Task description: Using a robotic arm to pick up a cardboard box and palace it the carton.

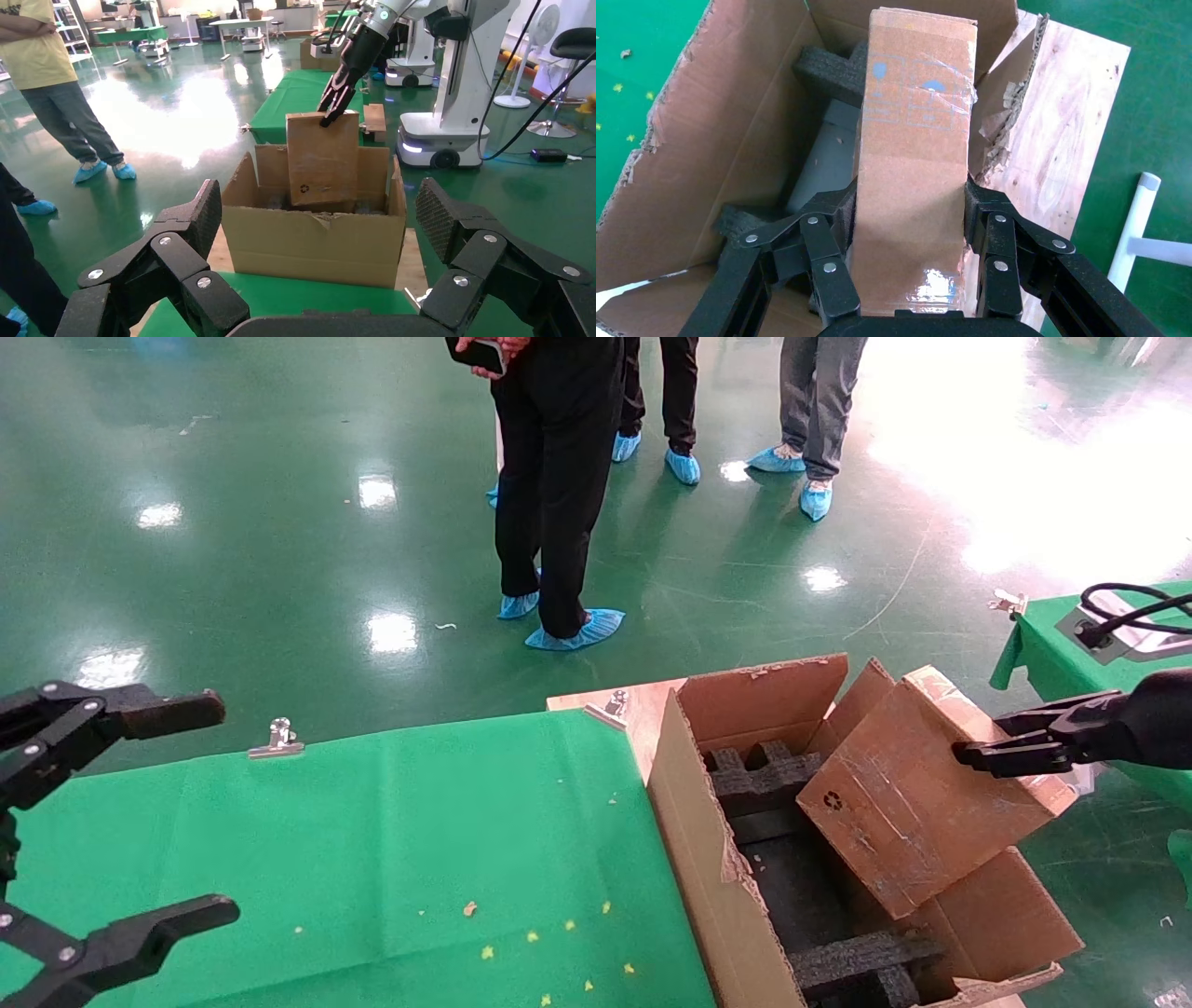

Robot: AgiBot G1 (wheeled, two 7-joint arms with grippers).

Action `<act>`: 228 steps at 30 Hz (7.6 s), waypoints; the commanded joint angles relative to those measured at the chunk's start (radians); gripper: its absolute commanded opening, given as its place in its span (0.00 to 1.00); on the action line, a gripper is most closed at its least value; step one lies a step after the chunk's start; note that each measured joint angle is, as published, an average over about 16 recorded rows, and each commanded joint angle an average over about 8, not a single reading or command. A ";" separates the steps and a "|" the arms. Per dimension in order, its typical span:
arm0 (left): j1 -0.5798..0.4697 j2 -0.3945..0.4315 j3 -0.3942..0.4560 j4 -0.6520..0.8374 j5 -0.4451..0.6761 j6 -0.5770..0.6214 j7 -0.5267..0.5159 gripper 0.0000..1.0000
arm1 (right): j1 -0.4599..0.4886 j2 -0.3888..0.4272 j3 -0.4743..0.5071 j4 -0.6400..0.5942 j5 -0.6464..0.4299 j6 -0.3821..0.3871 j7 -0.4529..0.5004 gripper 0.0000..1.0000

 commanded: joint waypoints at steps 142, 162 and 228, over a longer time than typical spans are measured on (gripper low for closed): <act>0.000 0.000 0.001 0.001 -0.001 -0.001 0.001 1.00 | -0.245 -0.071 -0.065 0.571 -0.140 0.687 0.557 1.00; 0.000 -0.001 0.001 0.001 -0.002 -0.001 0.001 1.00 | -0.278 0.037 0.093 0.812 0.229 0.525 0.236 1.00; 0.000 -0.001 0.002 0.001 -0.002 -0.001 0.001 1.00 | -0.930 -0.185 1.190 0.897 0.366 -0.077 -0.174 1.00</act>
